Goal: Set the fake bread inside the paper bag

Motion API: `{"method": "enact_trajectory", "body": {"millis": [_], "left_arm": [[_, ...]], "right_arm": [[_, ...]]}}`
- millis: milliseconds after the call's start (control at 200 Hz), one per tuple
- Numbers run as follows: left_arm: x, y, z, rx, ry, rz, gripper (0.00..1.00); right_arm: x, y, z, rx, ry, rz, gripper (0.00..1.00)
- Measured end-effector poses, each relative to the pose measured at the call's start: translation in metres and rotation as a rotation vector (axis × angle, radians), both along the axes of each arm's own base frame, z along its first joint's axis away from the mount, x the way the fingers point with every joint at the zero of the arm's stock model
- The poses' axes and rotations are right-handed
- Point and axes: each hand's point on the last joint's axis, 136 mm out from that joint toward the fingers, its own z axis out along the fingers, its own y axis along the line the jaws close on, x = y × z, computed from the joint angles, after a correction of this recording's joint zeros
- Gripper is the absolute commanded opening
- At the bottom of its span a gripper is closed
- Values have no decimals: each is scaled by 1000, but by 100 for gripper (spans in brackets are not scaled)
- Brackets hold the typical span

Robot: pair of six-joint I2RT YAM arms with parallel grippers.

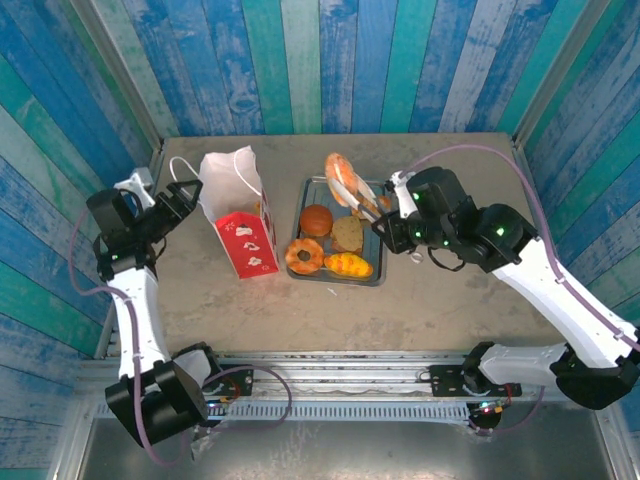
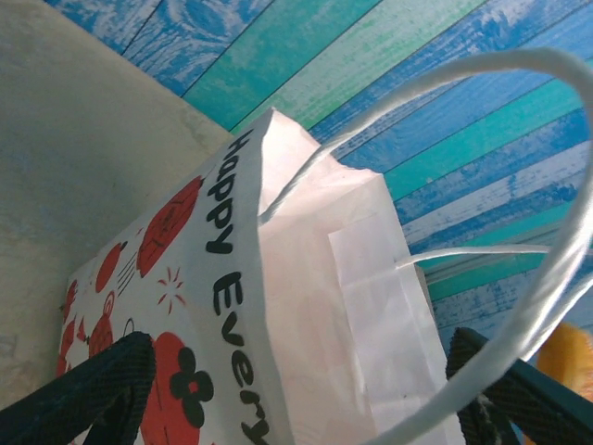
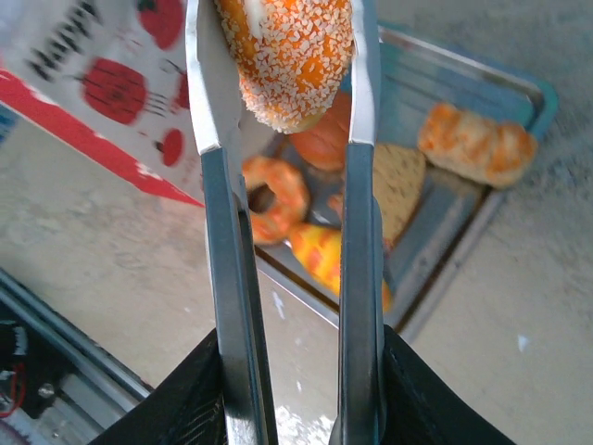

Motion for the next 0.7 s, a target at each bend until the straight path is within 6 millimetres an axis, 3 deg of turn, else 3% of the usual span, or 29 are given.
{"method": "enact_trajectory", "body": {"millis": [150,306,446,701], "left_arm": [[6,-1,0,-12,-5,-22,73],[11,-1,-4,-31,7,-40,66],[13,-2,-5,-39,3,-51,60],[16,-2,-7,-47,-8,-60,51]], "right_arm": [[-11,27,39,88,-99,75,35],[-23,60,65,158,-187,162,35],[-27,95,74,173,-229,230,35],[-26,158,67,141,-263,315,35]]}}
